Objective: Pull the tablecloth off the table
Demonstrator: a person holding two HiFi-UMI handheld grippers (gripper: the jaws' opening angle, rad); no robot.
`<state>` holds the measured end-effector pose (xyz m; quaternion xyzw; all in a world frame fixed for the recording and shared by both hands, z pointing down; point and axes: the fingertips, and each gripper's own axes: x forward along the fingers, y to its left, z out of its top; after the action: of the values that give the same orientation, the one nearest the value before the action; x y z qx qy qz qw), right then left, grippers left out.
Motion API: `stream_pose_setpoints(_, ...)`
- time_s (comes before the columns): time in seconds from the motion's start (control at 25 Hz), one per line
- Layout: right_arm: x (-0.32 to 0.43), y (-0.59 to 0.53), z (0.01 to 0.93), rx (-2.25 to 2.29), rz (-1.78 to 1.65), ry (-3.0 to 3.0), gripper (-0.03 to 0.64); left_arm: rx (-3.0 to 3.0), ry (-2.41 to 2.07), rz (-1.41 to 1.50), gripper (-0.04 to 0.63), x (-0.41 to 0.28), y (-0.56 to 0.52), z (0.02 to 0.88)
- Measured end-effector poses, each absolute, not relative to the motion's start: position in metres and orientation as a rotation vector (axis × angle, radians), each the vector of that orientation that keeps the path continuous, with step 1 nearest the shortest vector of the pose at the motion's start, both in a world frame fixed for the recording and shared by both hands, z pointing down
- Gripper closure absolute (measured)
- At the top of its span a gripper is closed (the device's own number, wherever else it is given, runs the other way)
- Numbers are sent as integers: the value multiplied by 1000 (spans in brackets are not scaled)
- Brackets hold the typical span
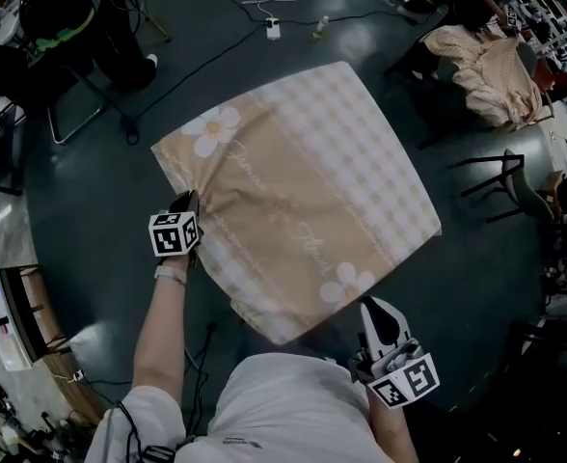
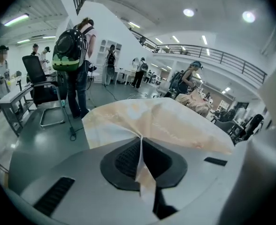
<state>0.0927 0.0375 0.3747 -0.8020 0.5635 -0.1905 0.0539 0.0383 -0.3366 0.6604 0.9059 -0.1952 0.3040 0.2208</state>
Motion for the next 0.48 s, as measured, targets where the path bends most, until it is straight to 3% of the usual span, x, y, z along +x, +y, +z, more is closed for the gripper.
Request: stream_pose_setpoints(0.48,89,25,369,-2386,-512,1765,580,2548,-322,835,580,35,-234,634)
